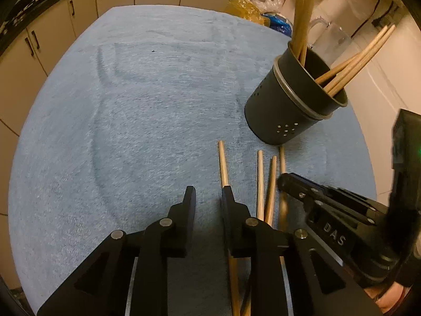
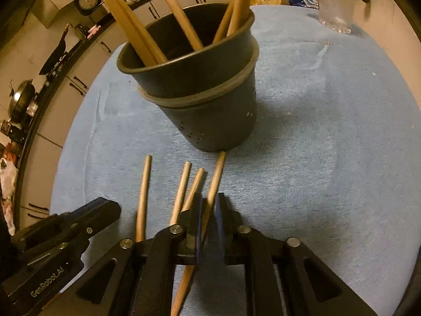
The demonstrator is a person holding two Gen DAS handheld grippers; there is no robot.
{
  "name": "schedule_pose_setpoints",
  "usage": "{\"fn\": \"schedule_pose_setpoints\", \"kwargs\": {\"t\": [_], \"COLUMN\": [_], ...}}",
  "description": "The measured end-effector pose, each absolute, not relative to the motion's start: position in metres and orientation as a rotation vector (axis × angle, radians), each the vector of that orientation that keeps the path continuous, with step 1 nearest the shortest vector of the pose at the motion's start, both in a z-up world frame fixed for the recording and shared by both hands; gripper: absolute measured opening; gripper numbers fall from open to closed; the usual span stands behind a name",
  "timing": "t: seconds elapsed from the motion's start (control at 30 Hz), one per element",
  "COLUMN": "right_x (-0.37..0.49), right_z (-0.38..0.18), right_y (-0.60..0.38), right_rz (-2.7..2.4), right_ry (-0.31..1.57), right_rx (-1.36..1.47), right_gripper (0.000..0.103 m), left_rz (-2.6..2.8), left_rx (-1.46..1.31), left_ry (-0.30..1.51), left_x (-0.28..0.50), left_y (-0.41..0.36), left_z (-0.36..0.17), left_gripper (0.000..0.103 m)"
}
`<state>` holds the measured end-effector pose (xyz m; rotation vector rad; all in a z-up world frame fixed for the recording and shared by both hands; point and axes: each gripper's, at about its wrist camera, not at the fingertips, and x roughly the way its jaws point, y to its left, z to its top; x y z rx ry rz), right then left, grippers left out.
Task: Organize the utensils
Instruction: 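Close the left tool on a wooden chopstick while the right tool grasps another, then raise the left tool's chopstick over the black cup while the right tool carries its chopstick there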
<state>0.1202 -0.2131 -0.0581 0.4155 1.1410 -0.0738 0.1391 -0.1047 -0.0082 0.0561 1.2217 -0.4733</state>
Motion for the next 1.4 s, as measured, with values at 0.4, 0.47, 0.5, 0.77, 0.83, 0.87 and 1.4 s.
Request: {"fn": "schedule_pose_setpoints", "kwargs": {"t": [0.4,0.47,0.5,0.77,0.83,0.87,1.4], "right_x": [0.092,0.088,0.080,0.057,0.047,0.042,-0.001], "right_z": [-0.055,-0.051,-0.049,-0.020,-0.010,-0.007,0.061], "right_y": [-0.250,-0.252,-0.260,-0.249,-0.249,-0.250,-0.232], "right_rz": [-0.086,-0.069,-0.058,-0.012,-0.009,-0.009,-0.028], "right_ry": [1.086,1.064,1.051,0.940,0.897,0.878,0.634], "right_rx": [0.494,0.510,0.513,0.518,0.516,0.516,0.454], "right_gripper": [0.006,0.006,0.006,0.006,0.006,0.006,0.005], "left_rz": [-0.395,-0.398,-0.401,-0.419,-0.422,-0.426,-0.461], "left_rx": [0.192,0.176,0.166,0.069,0.046,0.036,0.003], "left_ry": [1.219,1.220,1.215,1.077,1.042,1.022,0.864], "left_x": [0.141,0.141,0.141,0.120,0.114,0.110,0.074], "left_y": [-0.140,-0.137,-0.134,-0.098,-0.091,-0.087,-0.072], "left_z": [-0.024,-0.022,-0.021,0.029,0.041,0.047,0.106], "left_gripper": [0.006,0.006,0.006,0.006,0.006,0.006,0.006]}}
